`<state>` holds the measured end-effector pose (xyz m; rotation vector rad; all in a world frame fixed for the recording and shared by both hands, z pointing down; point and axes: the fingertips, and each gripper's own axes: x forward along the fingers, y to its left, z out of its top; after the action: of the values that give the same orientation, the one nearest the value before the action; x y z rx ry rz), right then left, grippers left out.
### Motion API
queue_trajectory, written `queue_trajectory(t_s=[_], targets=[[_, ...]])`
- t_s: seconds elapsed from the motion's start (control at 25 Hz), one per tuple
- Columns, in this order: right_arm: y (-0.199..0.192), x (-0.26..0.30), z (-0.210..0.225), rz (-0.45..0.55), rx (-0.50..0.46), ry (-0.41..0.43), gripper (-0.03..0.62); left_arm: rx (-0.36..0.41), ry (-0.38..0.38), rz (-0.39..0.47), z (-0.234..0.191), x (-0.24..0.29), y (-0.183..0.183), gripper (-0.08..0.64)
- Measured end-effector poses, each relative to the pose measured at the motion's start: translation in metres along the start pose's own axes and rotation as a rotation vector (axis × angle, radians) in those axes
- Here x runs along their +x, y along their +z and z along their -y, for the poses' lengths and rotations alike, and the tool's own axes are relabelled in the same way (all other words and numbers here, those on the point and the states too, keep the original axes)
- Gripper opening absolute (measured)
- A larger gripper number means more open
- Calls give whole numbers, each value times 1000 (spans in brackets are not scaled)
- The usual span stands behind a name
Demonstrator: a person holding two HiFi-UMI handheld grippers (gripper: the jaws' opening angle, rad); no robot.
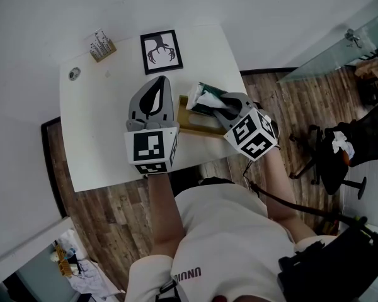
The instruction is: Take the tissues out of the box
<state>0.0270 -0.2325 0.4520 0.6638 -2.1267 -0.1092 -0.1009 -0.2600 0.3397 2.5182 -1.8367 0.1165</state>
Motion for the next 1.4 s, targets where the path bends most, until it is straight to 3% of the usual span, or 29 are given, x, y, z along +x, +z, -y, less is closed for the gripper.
queue_trajectory(t_s=[0.68,1.4], targets=[[15,-21,35,89,69,-187,115,8,-6,1,3,0,2,12],[18,-34,51,119,115,-270,110,8,-12,-5,6,0,2,12]])
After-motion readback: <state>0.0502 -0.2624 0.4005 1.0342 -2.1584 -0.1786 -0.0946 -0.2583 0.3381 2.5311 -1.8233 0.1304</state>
